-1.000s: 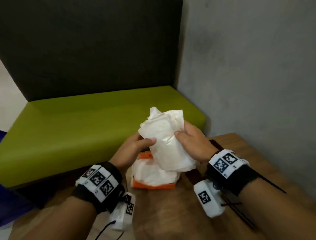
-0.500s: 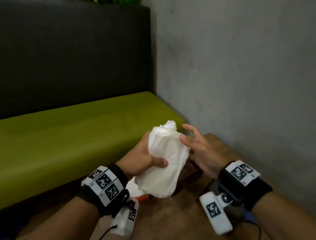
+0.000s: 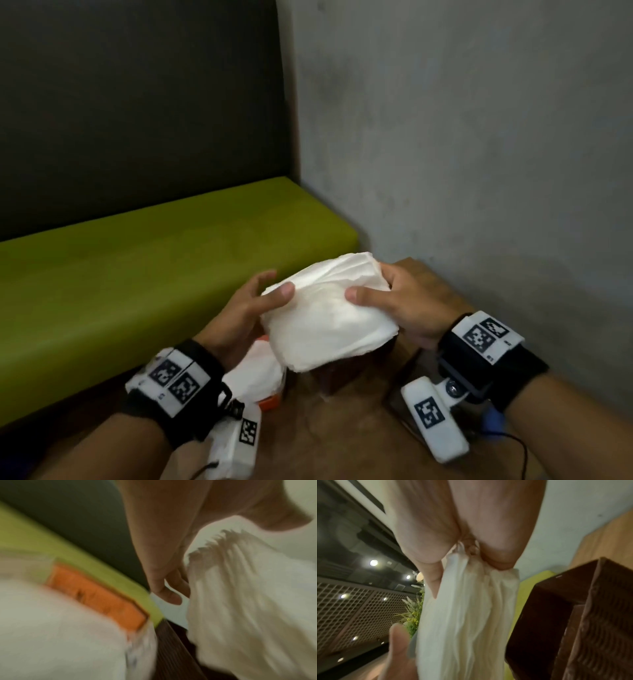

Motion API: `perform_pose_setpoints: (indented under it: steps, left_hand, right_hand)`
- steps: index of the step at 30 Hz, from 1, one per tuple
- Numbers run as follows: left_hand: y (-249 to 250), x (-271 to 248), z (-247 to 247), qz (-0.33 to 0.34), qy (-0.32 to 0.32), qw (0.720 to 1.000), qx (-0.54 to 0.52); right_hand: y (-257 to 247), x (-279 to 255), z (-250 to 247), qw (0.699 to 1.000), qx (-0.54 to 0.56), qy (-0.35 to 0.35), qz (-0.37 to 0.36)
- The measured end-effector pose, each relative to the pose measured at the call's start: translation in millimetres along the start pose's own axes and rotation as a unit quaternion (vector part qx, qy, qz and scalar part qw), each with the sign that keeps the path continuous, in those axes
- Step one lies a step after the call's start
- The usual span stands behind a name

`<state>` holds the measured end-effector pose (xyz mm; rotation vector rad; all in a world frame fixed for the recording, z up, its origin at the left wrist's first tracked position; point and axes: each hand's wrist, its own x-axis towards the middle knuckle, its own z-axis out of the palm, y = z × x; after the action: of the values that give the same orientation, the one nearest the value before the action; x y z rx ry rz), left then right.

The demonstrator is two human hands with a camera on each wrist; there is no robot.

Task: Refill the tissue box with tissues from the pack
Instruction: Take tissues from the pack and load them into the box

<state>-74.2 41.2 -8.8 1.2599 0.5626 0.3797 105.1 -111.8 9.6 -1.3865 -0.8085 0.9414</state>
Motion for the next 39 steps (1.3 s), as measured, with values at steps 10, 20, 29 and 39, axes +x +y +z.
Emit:
perform_pose_setpoints:
  steps: [10, 20, 29, 39]
  left_hand:
    - [-20.2, -13.2, 22.9, 0.058, -0.017, 0.983, -0.171]
    - [-14.1, -15.9, 23.9, 0.063, -0.036, 0.991, -0.111]
    - [-9.7, -7.4, 38.5, 0.069, 0.026, 0.995, -0.067]
    - [-25.2, 28.8, 57.2, -0.088, 0.181, 0.967, 0.156]
  right_hand:
    - [0.2, -0.1, 14.6, 0.991, 0.133, -0.014, 0.002]
    - [10.4, -4.0, 17.7, 0.982, 0.18, -0.052, 0.033]
    - [11.4, -4.5, 10.2, 0.993, 0.117, -0.016, 0.023]
    - [-7.6, 36.1, -25.9, 0.934, -0.314, 0.079, 0.151]
